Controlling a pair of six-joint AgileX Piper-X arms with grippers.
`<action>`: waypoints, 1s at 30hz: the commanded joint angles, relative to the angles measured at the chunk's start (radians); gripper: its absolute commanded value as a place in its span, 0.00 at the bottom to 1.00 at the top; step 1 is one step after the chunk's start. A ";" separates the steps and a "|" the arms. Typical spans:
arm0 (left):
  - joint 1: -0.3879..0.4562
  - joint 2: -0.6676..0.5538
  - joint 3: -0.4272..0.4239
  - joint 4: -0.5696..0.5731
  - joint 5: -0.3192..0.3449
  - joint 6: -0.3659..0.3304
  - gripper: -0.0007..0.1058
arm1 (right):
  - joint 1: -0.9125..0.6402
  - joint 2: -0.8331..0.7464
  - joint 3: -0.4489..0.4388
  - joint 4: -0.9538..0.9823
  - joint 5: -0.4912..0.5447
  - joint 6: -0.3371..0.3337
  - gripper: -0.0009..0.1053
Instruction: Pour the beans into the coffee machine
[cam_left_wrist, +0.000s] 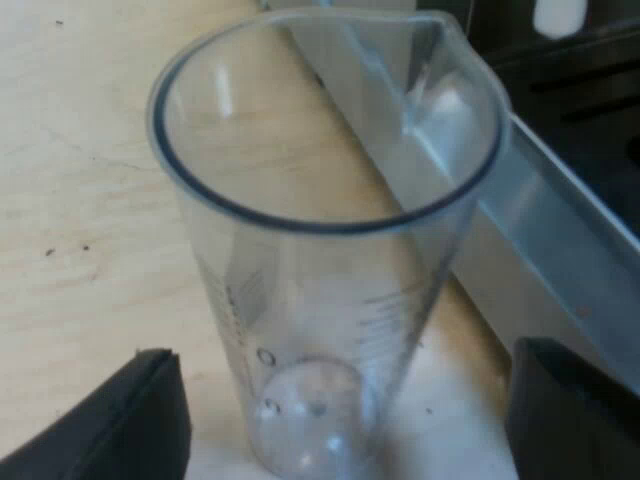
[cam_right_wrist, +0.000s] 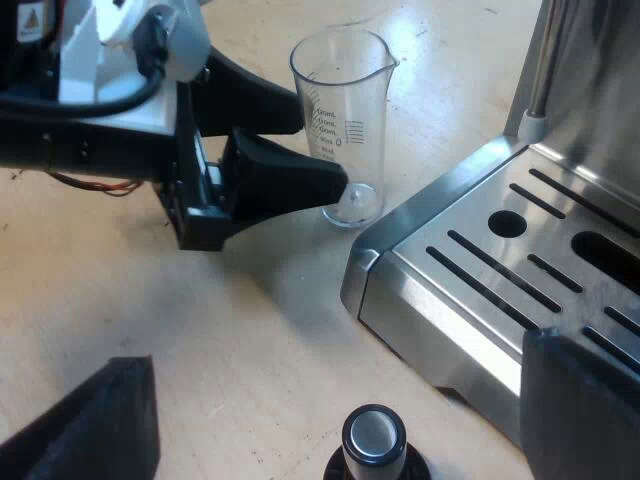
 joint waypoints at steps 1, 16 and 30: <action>-0.005 -0.073 -0.006 0.082 -0.014 -0.003 0.64 | 0.002 0.000 -0.005 -0.012 -0.001 -0.009 0.75; -0.005 -0.539 -0.006 0.511 -0.055 -0.049 0.64 | 0.002 0.000 -0.005 0.051 -0.004 0.095 0.76; -0.005 -0.862 -0.124 0.883 -0.053 -0.093 0.64 | 0.000 -0.106 -0.056 0.205 0.047 0.214 0.76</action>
